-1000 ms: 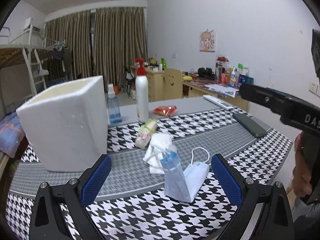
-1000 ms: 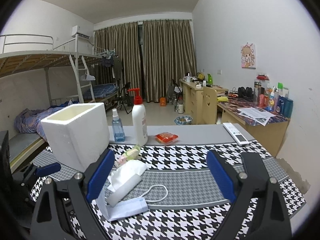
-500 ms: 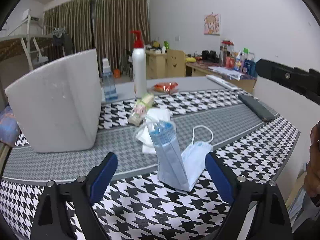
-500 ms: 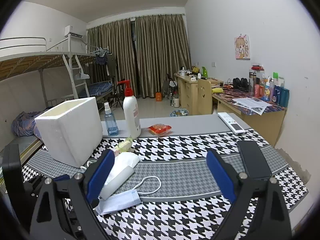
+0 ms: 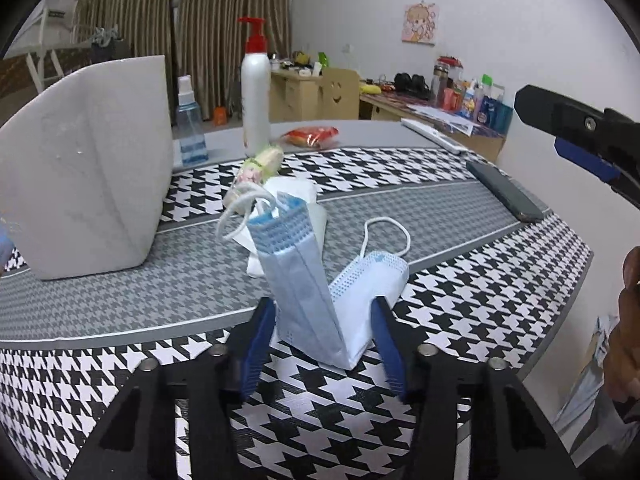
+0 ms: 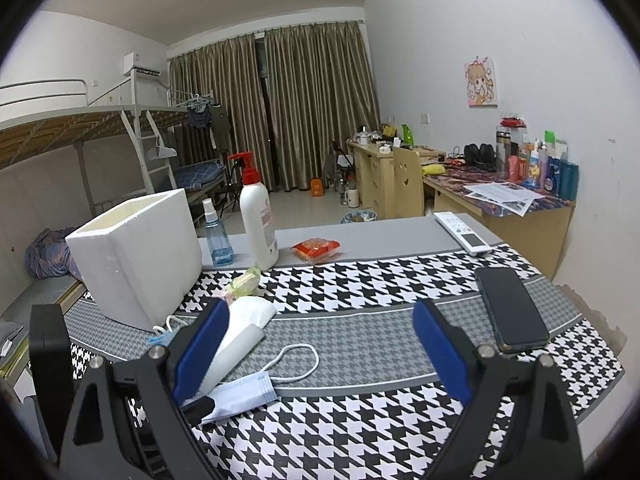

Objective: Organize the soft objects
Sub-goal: 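Move the left gripper to the blue face mask and grasp its edge, then lift the mask with the left gripper while the right gripper approaches the white foam roll, then lower the right gripper onto the white foam roll and close on it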

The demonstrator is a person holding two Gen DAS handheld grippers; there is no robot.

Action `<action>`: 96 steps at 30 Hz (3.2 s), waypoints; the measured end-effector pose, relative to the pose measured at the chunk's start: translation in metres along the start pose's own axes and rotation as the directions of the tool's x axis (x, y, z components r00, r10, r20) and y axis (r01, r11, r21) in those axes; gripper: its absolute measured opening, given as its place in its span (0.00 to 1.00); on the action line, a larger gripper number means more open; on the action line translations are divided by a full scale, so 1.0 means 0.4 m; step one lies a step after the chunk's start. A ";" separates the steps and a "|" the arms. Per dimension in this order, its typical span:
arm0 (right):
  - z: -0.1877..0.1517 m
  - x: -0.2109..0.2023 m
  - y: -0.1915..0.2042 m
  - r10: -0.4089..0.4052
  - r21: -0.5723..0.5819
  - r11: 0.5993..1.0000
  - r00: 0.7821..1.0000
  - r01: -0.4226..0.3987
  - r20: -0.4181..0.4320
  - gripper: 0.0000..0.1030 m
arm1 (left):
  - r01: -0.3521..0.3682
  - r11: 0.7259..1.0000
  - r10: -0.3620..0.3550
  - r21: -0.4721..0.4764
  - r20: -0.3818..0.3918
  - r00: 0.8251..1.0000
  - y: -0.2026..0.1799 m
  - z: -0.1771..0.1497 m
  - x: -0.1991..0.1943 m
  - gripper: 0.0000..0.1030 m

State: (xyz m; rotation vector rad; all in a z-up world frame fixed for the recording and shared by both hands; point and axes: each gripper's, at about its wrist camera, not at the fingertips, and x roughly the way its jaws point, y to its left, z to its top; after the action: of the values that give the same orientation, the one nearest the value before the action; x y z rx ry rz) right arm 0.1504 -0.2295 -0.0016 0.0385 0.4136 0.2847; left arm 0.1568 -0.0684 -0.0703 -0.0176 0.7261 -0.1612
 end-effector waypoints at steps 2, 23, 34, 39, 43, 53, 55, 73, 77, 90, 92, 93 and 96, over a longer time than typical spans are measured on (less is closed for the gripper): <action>-0.002 0.000 -0.002 -0.002 0.001 1.000 1.000 0.002 -0.002 0.93 | -0.005 1.000 0.005 0.002 -0.002 1.000 0.000 0.001 0.003 0.36; 0.004 0.020 0.024 0.005 -0.007 1.000 1.000 -0.006 -0.026 0.93 | -0.007 1.000 0.006 0.022 0.032 0.999 0.036 0.011 -0.046 0.06; 0.000 0.062 0.082 0.041 -0.025 0.999 0.996 -0.043 -0.084 0.93 | -0.026 0.998 0.021 0.051 0.091 0.996 0.088 0.008 -0.130 0.06; -0.006 0.090 0.102 0.047 -0.031 0.998 0.992 -0.051 -0.121 0.93 | -0.059 0.998 0.057 0.021 0.104 0.993 0.146 0.003 -0.162 0.06; -0.010 0.105 0.118 0.064 -0.032 0.997 0.988 -0.069 -0.140 0.93 | -0.106 0.994 0.108 -0.027 0.123 0.987 0.198 0.010 -0.184 0.06; -0.029 0.150 0.160 0.095 -0.040 0.994 0.974 -0.105 -0.205 0.92 | -0.158 0.977 0.182 -0.141 0.178 0.967 0.289 0.012 -0.239 0.06; -0.034 0.161 0.166 0.098 -0.039 0.993 0.971 -0.109 -0.220 0.92 | -0.174 0.972 0.202 -0.156 0.186 0.961 0.301 0.012 -0.244 0.06; -0.085 0.252 0.216 0.132 -0.026 0.988 0.918 -0.152 -0.373 0.78 | -0.185 0.964 0.219 -0.192 0.178 0.959 0.329 0.009 -0.227 0.06; -0.100 0.270 0.225 0.141 -0.016 0.987 0.900 -0.162 -0.412 0.69 | -0.183 0.964 0.216 -0.191 0.172 0.961 0.329 0.006 -0.219 0.06; -0.126 0.303 0.229 0.158 0.019 0.985 0.862 -0.170 -0.481 0.49 | -0.173 0.966 0.205 -0.190 0.165 0.965 0.329 0.005 -0.204 0.06; -0.127 0.303 0.228 0.167 0.028 0.984 0.859 -0.176 -0.484 0.47 | -0.173 0.966 0.205 -0.191 0.165 0.965 0.330 0.004 -0.203 0.06; -0.128 0.303 0.230 0.166 0.024 0.984 0.858 -0.177 -0.486 0.47 | -0.173 0.966 0.205 -0.191 0.165 0.965 0.330 0.004 -0.204 0.06; -0.131 0.305 0.236 0.166 0.022 0.984 0.859 -0.177 -0.485 0.41 | -0.172 0.967 0.204 -0.190 0.165 0.965 0.330 0.004 -0.202 0.06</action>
State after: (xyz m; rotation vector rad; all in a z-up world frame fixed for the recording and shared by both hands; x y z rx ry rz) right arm 0.2114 -0.1058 -0.0884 -0.0207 0.9134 0.4788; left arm 0.1168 0.0741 -0.0252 -0.1279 0.5516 0.0865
